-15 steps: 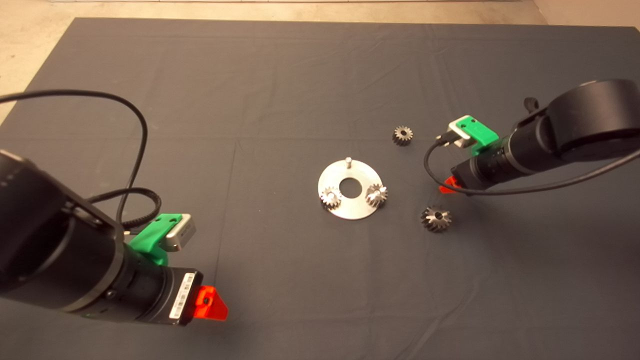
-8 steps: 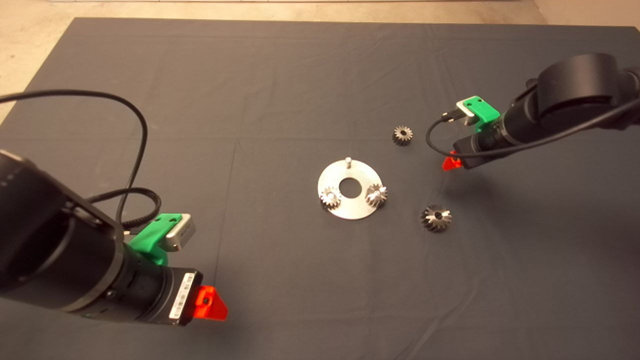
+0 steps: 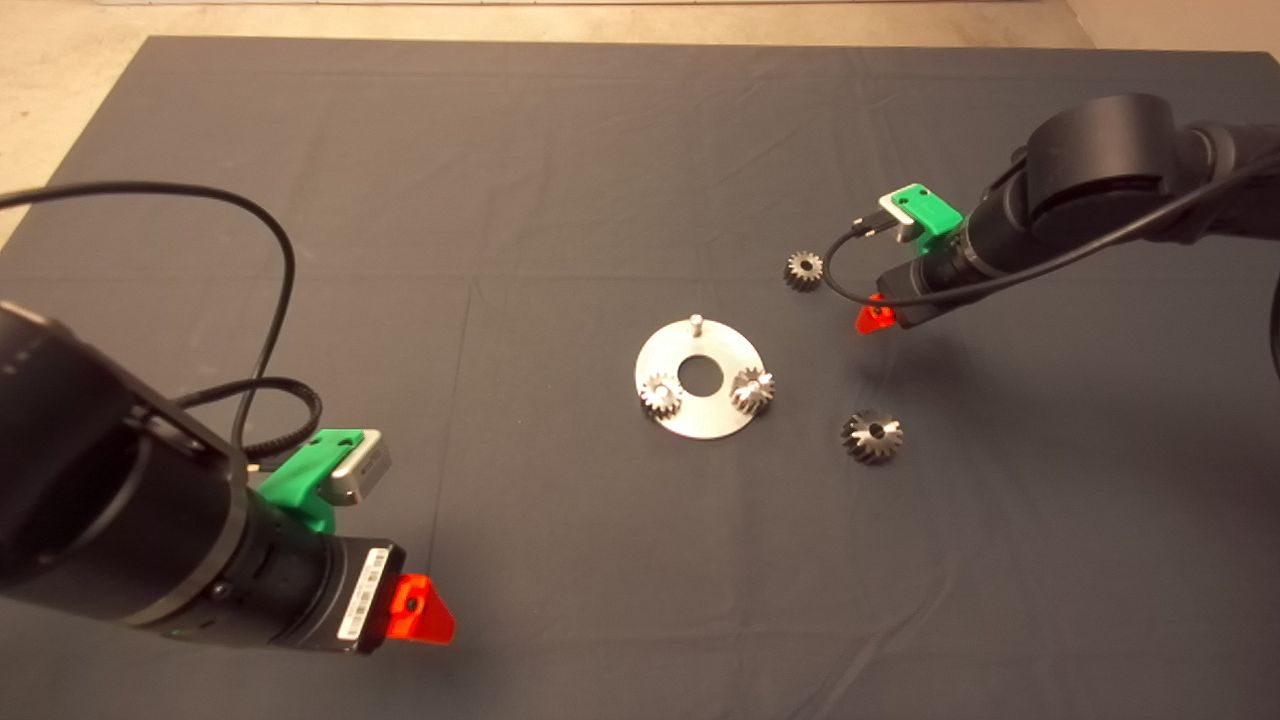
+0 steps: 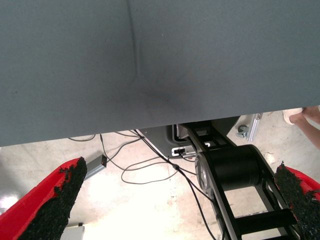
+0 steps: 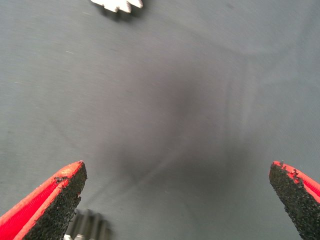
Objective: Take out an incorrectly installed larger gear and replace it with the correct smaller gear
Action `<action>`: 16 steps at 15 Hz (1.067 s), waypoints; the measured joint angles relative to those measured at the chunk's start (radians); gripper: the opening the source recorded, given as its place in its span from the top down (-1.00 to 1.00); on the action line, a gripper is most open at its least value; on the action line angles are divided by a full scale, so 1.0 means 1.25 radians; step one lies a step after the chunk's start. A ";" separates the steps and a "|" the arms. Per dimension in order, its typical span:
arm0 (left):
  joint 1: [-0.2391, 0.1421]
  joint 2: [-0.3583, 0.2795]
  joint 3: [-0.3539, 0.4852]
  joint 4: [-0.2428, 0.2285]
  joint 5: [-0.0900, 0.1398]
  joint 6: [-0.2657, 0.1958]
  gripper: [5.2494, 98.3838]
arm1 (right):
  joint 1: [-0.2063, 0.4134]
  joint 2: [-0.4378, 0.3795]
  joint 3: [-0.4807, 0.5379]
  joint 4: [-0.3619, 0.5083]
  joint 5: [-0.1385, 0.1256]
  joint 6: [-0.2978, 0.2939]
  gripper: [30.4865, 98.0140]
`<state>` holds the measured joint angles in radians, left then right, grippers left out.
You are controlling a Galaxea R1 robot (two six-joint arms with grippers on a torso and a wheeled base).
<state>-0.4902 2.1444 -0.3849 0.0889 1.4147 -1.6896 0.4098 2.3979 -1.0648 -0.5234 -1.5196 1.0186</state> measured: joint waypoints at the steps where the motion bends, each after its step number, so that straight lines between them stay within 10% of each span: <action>1: 0.000 0.000 0.000 0.000 -0.001 0.000 -0.98 | 0.000 0.007 -0.003 0.000 0.008 -0.001 -0.96; 10: 0.004 0.000 0.001 0.000 0.004 -0.005 -0.98 | 0.000 0.021 -0.080 0.000 0.121 -0.058 -0.96; 16: 0.024 0.004 0.001 0.000 0.015 -0.006 -0.98 | -0.005 0.077 -0.169 0.000 0.240 -0.082 -0.96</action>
<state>-0.4602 2.1500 -0.3834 0.0894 1.4340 -1.6968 0.4040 2.4944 -1.2766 -0.5234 -1.2191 0.9160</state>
